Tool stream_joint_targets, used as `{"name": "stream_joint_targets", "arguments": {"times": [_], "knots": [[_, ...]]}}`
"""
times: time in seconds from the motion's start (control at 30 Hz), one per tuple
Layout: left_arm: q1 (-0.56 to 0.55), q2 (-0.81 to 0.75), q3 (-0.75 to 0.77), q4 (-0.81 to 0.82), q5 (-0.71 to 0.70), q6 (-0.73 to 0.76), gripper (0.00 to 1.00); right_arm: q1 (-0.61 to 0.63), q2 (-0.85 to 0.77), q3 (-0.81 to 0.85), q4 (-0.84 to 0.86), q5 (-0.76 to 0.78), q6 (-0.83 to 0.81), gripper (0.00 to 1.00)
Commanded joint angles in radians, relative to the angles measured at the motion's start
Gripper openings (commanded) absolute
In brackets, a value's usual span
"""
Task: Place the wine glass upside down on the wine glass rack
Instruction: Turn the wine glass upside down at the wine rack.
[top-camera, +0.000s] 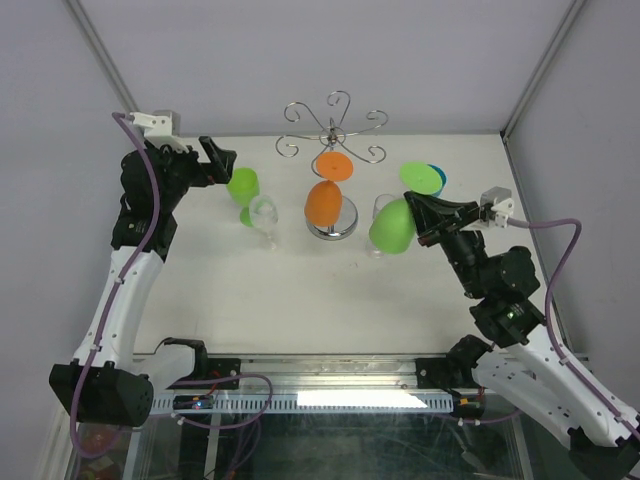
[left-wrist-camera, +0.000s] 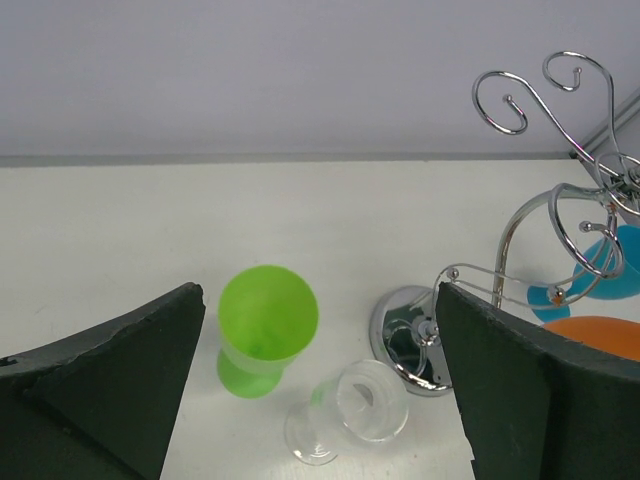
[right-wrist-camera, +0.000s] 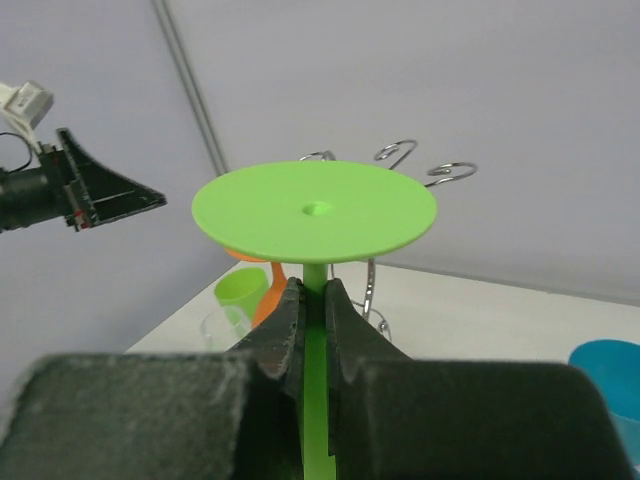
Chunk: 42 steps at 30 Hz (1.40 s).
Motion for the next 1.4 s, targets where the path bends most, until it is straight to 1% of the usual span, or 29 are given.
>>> {"name": "stream_joint_targets", "arguments": {"times": [0.0, 0.2, 0.27, 0.4, 0.5, 0.6, 0.8, 0.93, 1.17, 1.27, 1.37], "knots": [[0.012, -0.043, -0.013, 0.061, -0.004, 0.004, 0.99, -0.004, -0.001, 0.018, 0.071, 0.133, -0.057, 0.0], [0.013, -0.04, -0.025, 0.063, 0.004, 0.011, 0.99, -0.004, 0.008, 0.033, 0.085, 0.215, -0.093, 0.0], [0.014, -0.043, -0.03, 0.062, 0.004, 0.014, 0.99, -0.003, 0.013, 0.026, 0.115, 0.237, -0.096, 0.0], [0.013, -0.047, -0.037, 0.064, 0.004, 0.017, 0.99, -0.007, 0.039, -0.004, 0.213, 0.264, -0.166, 0.0], [0.012, -0.049, -0.041, 0.061, 0.002, 0.022, 0.99, -0.014, 0.079, 0.007, 0.228, 0.262, -0.202, 0.0], [0.013, -0.055, -0.044, 0.061, -0.002, 0.027, 0.99, -0.03, 0.118, 0.017, 0.244, 0.241, -0.238, 0.0], [0.013, -0.052, -0.045, 0.06, -0.002, 0.032, 0.99, -0.086, 0.174, 0.048, 0.222, 0.168, -0.244, 0.0], [0.013, -0.048, -0.048, 0.06, -0.001, 0.033, 0.99, -0.127, 0.204, 0.052, 0.223, 0.108, -0.22, 0.0], [0.012, -0.04, -0.048, 0.06, 0.004, 0.036, 0.99, -0.193, 0.255, 0.038, 0.322, 0.056, -0.166, 0.0], [0.012, -0.038, -0.048, 0.06, 0.003, 0.038, 0.99, -0.21, 0.268, 0.057, 0.314, 0.025, -0.146, 0.0], [0.013, -0.039, -0.048, 0.061, -0.002, 0.041, 0.99, -0.214, 0.261, 0.075, 0.27, -0.019, -0.129, 0.0]]}}
